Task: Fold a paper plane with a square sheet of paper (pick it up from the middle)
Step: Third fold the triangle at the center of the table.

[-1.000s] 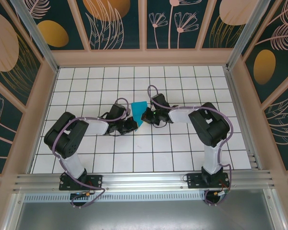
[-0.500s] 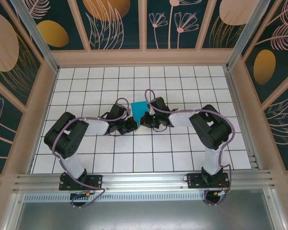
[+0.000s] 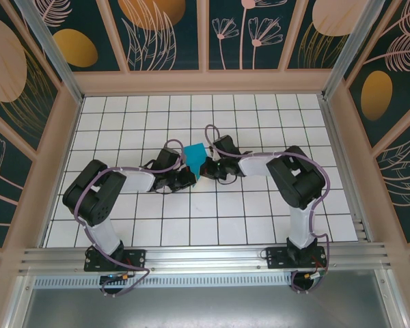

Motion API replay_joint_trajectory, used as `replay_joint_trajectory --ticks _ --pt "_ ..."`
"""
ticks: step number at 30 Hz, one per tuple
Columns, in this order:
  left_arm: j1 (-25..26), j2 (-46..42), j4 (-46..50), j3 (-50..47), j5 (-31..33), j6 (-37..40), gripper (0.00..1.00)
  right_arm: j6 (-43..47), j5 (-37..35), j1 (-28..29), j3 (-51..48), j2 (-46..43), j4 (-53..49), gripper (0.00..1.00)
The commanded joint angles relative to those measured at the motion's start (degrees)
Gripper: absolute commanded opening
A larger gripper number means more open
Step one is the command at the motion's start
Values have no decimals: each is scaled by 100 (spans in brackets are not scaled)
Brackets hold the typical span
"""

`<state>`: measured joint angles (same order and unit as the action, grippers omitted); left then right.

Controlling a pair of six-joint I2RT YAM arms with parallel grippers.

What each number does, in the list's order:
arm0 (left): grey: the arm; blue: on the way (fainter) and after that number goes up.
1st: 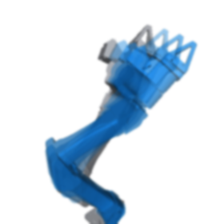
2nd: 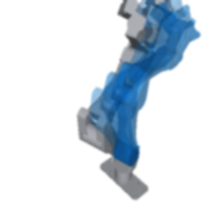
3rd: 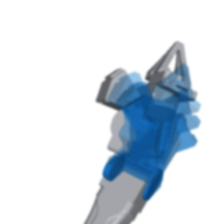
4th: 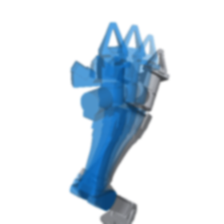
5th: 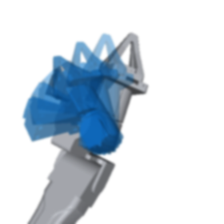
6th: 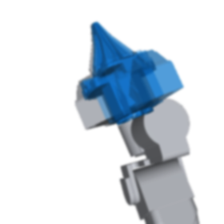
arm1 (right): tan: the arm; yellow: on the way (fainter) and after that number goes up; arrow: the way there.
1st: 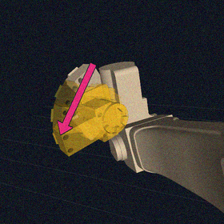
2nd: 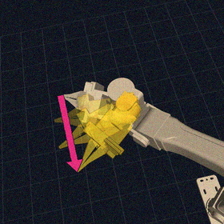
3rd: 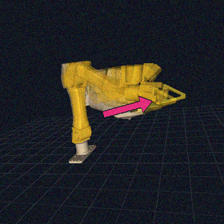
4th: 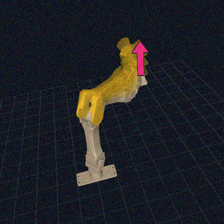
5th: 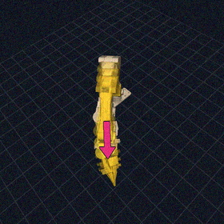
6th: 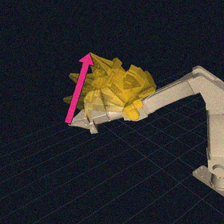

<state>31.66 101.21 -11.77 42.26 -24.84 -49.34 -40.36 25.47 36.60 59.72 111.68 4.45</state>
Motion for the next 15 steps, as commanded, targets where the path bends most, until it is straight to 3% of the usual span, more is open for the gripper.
replay_joint_trajectory --ticks 1,8,15 --pt "-11 223 911 -156 612 240 0 203 -282 -269 248 160 -150 2" --pt "-11 206 931 -181 603 311 0 416 -301 -495 422 53 -153 2" --pt "-11 206 935 -82 615 360 0 599 -65 -197 -92 -603 120 2"
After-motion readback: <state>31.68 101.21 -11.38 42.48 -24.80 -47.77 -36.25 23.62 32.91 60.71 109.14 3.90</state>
